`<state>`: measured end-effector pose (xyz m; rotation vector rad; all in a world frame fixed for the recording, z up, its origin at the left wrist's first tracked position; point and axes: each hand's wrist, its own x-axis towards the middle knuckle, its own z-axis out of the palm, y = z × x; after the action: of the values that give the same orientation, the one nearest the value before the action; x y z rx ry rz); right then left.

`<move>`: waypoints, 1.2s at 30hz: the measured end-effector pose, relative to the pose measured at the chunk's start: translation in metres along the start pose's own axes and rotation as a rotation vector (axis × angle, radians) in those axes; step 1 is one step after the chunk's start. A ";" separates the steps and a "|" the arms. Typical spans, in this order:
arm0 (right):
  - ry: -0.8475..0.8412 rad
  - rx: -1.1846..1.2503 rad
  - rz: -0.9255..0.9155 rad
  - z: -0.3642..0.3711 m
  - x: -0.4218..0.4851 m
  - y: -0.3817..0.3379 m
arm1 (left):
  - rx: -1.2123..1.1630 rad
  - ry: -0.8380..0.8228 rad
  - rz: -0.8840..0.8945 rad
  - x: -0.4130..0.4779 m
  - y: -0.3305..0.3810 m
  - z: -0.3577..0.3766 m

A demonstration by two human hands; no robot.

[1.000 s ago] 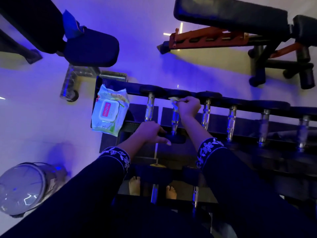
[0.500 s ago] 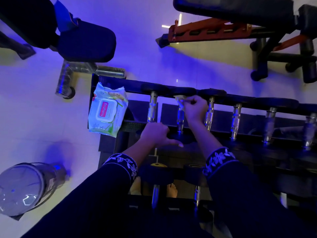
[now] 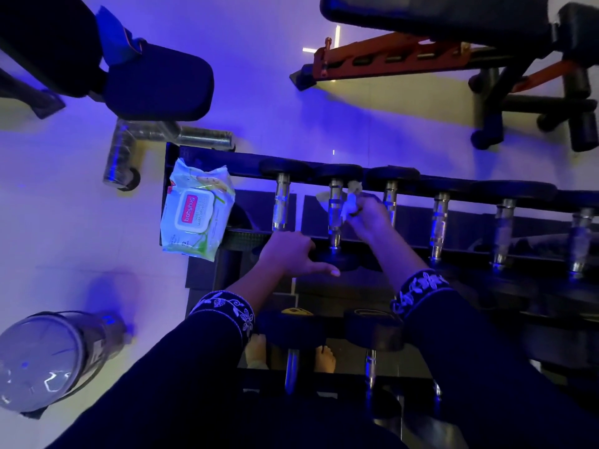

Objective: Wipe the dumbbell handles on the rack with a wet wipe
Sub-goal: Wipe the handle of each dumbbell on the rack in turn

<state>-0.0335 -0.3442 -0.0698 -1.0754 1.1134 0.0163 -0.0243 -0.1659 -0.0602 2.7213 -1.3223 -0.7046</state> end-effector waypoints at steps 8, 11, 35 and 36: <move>-0.262 0.031 0.235 -0.010 -0.007 0.016 | 0.031 0.033 0.015 0.003 -0.001 0.006; -0.188 0.023 0.205 -0.005 0.011 0.003 | 0.045 0.036 0.022 0.003 -0.003 0.008; 0.196 -0.663 -0.376 -0.013 -0.042 0.050 | 0.016 0.033 0.020 0.002 -0.002 0.006; 0.231 -0.638 -0.411 -0.005 -0.040 0.041 | 0.009 0.032 0.019 0.002 -0.002 0.006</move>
<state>-0.0772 -0.3068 -0.0694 -1.9045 1.0971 -0.0860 -0.0246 -0.1652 -0.0664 2.7112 -1.3464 -0.6528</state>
